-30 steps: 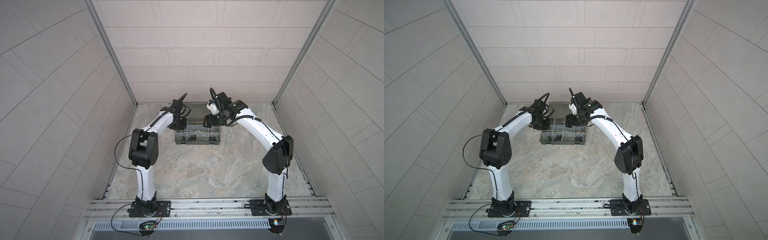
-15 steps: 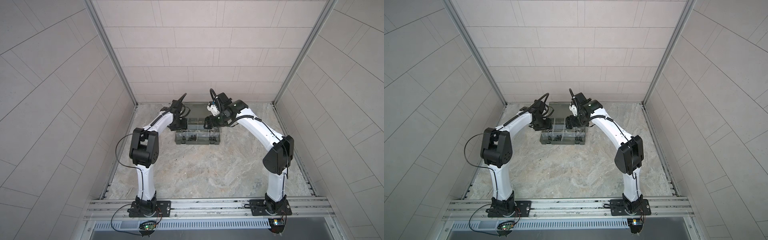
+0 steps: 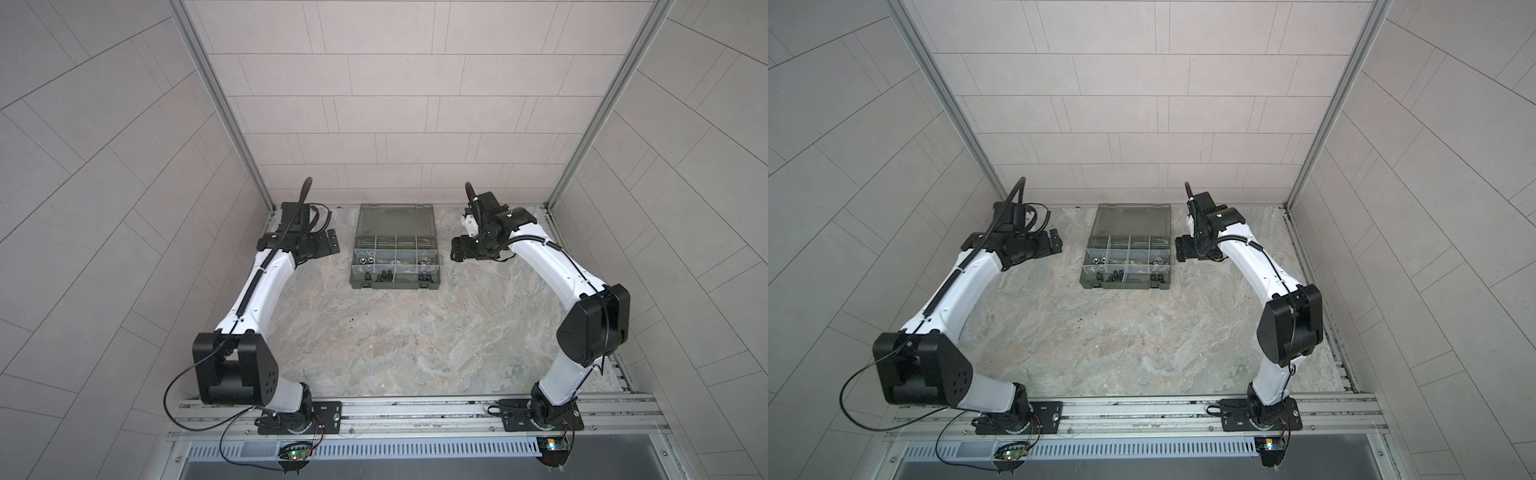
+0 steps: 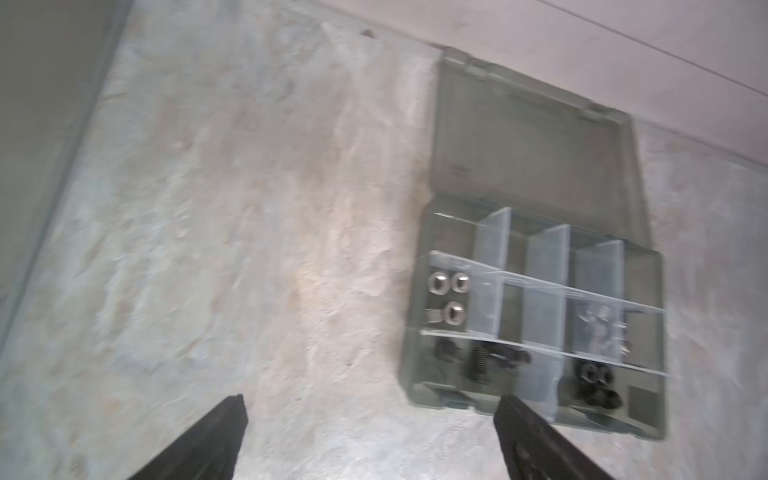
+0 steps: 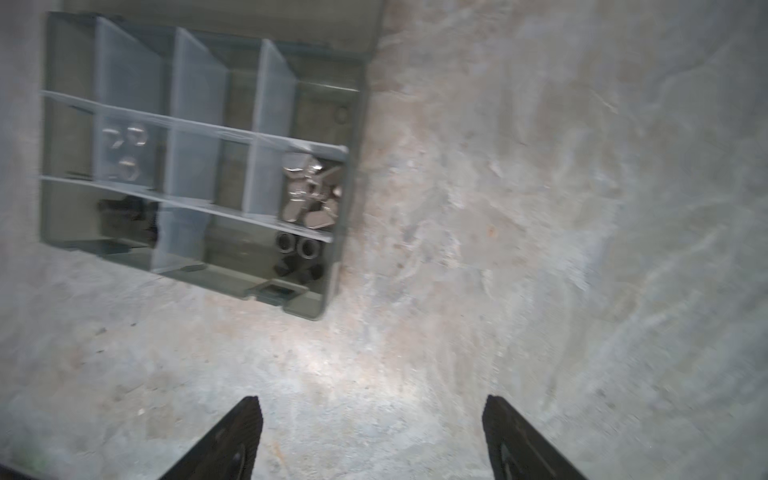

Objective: Sort the screws and nuts into containers
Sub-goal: 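Raise both grippers and move them to opposite side walls of the box, then lower both grippers onto the box side walls and grip them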

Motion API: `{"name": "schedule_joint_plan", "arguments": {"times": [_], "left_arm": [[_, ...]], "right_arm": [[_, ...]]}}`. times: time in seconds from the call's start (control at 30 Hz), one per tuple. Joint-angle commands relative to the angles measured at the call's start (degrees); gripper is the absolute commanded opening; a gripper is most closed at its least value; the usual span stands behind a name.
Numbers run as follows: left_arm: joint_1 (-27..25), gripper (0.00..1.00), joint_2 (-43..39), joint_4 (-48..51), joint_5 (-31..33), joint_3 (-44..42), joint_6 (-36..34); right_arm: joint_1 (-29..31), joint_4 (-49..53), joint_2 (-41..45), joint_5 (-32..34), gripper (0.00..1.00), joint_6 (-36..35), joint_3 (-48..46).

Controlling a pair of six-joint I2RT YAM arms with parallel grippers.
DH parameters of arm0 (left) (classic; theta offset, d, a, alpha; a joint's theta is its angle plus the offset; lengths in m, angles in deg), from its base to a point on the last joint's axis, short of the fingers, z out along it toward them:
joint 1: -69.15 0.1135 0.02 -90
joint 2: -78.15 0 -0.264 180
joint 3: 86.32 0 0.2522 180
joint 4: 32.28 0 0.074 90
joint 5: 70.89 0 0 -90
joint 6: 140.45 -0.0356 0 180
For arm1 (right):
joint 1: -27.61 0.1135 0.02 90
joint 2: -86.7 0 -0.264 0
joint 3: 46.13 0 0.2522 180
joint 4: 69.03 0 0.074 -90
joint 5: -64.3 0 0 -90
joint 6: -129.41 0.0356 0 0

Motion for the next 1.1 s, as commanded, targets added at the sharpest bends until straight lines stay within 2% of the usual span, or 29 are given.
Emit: {"name": "schedule_joint_plan", "arguments": {"times": [0.0, 0.07, 0.13, 0.2, 0.3, 0.4, 0.6, 0.8, 1.07], "left_arm": [[0.22, 1.00, -5.56, -5.14, 6.57, -8.34, -1.60], [0.54, 1.00, -10.04, -9.09, 8.19, -14.06, -2.46], [0.64, 1.00, -12.82, -11.58, 6.94, -17.28, -2.67], [0.69, 1.00, -13.25, -12.10, 5.22, -18.30, -1.50], [0.72, 1.00, -11.13, -11.82, 2.35, -17.53, 0.09], [0.64, 1.00, -8.42, -13.17, -1.67, -16.76, 0.24], [0.20, 1.00, -0.83, -16.81, -7.81, -13.38, 1.68], [-2.80, 1.00, 4.94, -16.46, -10.21, -9.47, 1.94], [-8.22, 0.99, 10.09, -16.34, -8.99, -8.97, 1.22]], "right_arm": [[-0.83, -4.03, 5.00, 8.36, 0.86, -1.05, -6.27], [-1.29, -6.34, 7.19, 10.17, 0.86, -0.27, -10.61], [-1.48, -9.43, 8.68, 9.45, 0.86, 0.07, -15.02], [-1.48, -12.24, 9.14, 3.94, 0.79, 0.23, -18.17], [-0.35, -15.98, 7.71, -0.86, 0.68, 3.98, -19.74], [3.26, -17.68, 3.89, -0.36, 0.59, 5.34, -17.28], [6.99, -13.60, -7.85, -2.38, 0.52, 6.44, -6.01], [7.47, -15.30, -12.99, -4.18, 0.52, 8.87, -2.97], [7.47, -14.27, -14.45, -3.62, 0.52, 7.84, -1.86]]}}
